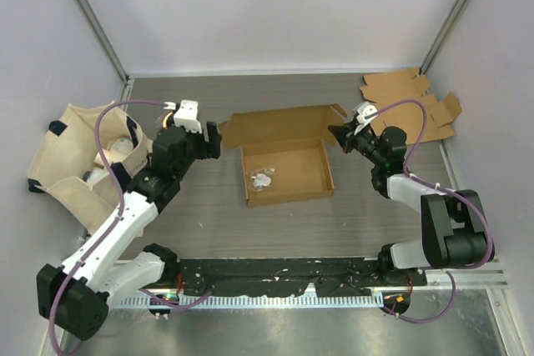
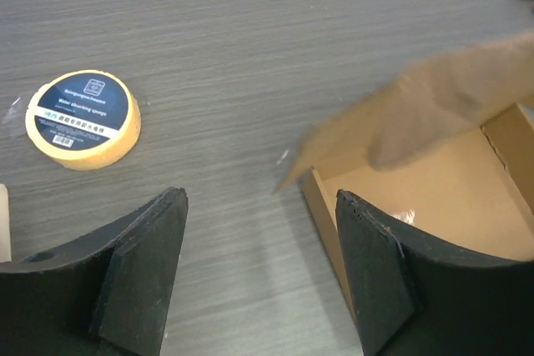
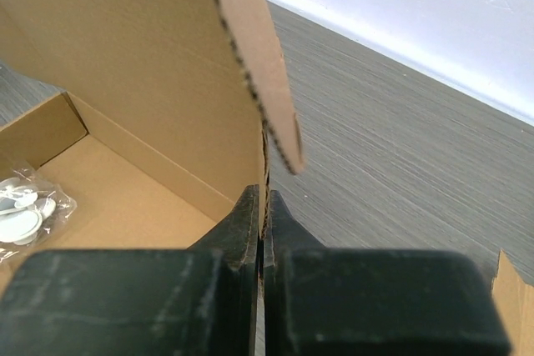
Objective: Fold the paper box
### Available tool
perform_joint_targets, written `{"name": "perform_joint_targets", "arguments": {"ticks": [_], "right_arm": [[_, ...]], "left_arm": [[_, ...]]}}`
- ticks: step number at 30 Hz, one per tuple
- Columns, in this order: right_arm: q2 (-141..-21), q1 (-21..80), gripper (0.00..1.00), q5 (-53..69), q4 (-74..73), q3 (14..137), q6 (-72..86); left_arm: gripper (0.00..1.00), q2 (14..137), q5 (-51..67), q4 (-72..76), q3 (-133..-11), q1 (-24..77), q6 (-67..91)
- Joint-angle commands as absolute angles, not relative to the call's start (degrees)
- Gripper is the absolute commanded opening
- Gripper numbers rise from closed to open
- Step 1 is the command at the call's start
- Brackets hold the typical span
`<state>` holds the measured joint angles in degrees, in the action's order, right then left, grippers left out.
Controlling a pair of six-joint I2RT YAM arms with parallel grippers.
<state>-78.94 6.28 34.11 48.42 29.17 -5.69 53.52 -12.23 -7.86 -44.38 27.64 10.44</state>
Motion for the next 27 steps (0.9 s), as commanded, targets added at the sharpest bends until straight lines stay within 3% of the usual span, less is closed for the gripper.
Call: {"name": "perform_joint_targets", "arguments": {"ticks": [1,4,8,9,10,12,13,16,18,19,21,27], "right_arm": [[-80.1,5.8,0.01,36.5,54.7,32.2,-2.6],[-80.9,5.8,0.01,37.1,55.2,32.3,-2.3],[-82.2,5.8,0.01,37.3,55.8,32.4,-1.8],[-82.2,5.8,0.01,37.3,55.7,32.5,-1.8],[-82.3,5.8,0.01,37.3,55.7,32.5,-1.6],[-82.1,5.8,0.01,36.8,55.5,32.9,-1.3],[-82.1,5.8,0.01,36.5,54.9,33.0,-1.1],[-82.2,5.8,0.01,33.0,54.8,33.7,2.8],[-81.7,6.2,0.01,28.9,53.6,34.7,6.2],[-81.3,6.8,0.01,27.3,50.3,35.3,6.2],[-80.3,8.0,0.01,23.1,47.1,36.1,5.4],[-78.7,14.7,0.01,15.1,38.9,39.4,1.7]], "left_arm": [[0.76,59.6,2.1,2.3,-45.6,19.9,14.4],[0.86,65.1,14.9,6.0,-48.2,16.7,14.0],[0.82,71.4,24.0,5.1,-53.6,15.6,11.7],[0.80,72.1,24.0,4.5,-54.3,15.6,11.3],[0.67,72.6,23.5,4.1,-55.0,15.5,11.4],[0.56,73.7,22.1,3.7,-55.5,15.6,11.5],[0.44,74.0,21.7,3.3,-55.5,15.6,11.3],[0.31,74.1,16.5,2.6,-55.5,16.0,12.4],[0.30,74.0,12.4,1.3,-55.9,16.6,12.4],[0.36,73.9,11.7,0.5,-56.1,17.5,12.3],[0.38,73.7,11.7,0.7,-55.9,18.0,12.3],[0.10,76.2,12.0,4.8,-56.4,19.1,15.7]]}}
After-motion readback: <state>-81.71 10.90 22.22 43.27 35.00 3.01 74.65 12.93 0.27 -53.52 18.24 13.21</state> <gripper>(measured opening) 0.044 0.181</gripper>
